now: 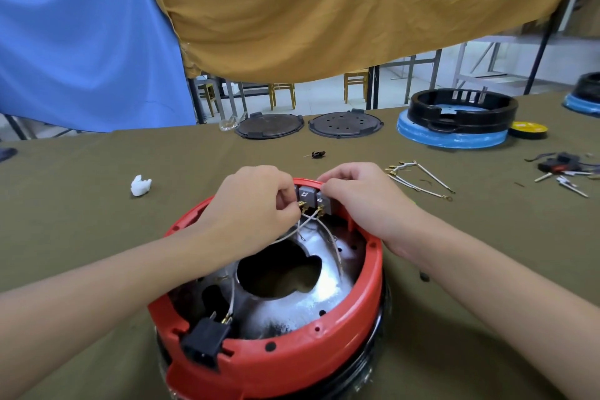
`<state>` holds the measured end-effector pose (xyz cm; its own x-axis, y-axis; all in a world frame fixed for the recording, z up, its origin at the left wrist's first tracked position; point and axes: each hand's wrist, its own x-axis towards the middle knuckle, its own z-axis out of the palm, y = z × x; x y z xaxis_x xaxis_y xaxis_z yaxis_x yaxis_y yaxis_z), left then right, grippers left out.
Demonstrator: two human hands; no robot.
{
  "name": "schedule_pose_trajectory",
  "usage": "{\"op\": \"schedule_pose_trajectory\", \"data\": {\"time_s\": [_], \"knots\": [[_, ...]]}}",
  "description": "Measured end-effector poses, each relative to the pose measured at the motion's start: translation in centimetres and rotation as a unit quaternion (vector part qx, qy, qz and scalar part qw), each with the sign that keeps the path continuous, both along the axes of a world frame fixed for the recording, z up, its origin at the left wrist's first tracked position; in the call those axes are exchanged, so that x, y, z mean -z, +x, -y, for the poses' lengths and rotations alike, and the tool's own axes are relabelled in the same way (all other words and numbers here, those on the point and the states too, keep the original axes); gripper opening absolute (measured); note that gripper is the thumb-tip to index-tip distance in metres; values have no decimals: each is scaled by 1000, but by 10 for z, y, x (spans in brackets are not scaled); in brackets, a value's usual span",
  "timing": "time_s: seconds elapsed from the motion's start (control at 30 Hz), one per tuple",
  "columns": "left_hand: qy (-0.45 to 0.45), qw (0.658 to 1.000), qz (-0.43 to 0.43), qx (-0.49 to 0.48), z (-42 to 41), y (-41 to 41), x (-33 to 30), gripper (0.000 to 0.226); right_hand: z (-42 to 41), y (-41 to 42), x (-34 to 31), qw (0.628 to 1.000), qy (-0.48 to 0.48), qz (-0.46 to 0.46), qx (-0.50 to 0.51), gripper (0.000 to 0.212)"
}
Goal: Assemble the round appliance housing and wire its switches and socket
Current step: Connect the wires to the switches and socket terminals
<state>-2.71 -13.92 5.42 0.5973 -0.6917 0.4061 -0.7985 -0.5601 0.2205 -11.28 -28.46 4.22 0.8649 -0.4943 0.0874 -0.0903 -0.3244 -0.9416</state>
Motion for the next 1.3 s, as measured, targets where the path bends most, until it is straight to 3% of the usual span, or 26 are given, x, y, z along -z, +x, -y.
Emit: {"op": "schedule_pose_trajectory", "data": {"time_s": [0.3, 1.3], "knots": [[20, 998, 52, -1, 2, -6, 0, 15, 0, 0, 1, 1000, 0, 5, -3, 19], [2, 998, 64, 13, 4, -4, 4, 17, 1, 2, 1, 1000, 6, 5, -12, 18]]}}
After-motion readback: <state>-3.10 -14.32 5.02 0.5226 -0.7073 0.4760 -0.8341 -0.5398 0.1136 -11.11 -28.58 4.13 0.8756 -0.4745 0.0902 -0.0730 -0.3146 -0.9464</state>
